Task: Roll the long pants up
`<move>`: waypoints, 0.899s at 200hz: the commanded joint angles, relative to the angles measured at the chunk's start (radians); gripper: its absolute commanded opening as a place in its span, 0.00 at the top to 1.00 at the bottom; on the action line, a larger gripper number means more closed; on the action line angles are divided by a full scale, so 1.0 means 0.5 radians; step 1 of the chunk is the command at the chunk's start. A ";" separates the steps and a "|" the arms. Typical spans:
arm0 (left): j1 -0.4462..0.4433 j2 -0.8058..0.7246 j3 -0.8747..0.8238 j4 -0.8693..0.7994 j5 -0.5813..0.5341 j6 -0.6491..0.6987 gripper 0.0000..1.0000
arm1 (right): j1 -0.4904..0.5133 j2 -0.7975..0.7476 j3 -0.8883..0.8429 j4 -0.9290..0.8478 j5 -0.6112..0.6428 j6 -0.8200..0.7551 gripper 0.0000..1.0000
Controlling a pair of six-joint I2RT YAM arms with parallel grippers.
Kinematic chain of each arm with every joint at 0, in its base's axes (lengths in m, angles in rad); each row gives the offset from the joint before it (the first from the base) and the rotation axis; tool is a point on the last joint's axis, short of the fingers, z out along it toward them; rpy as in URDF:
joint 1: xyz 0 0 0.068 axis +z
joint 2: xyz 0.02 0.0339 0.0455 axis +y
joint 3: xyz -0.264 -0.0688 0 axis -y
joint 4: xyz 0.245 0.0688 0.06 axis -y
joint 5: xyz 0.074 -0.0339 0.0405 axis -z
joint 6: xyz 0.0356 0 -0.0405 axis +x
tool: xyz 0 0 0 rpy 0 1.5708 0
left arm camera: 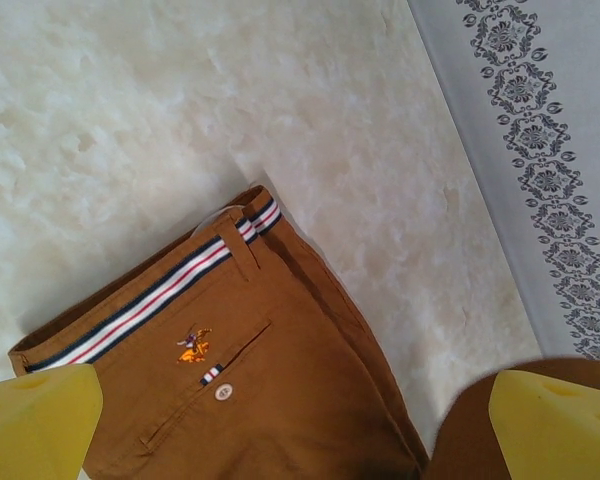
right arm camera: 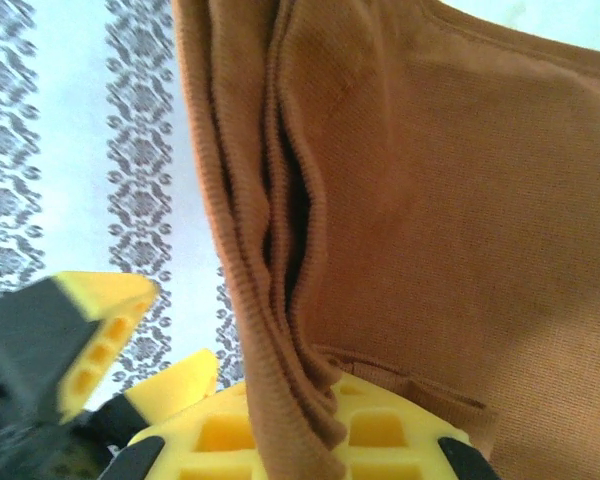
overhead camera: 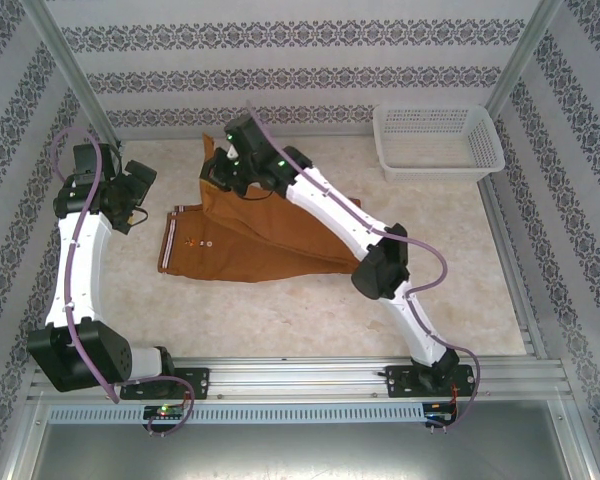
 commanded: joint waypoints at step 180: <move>0.001 -0.135 -0.207 0.089 0.107 -0.083 0.50 | 0.148 0.042 -0.229 -0.324 0.049 -0.521 0.39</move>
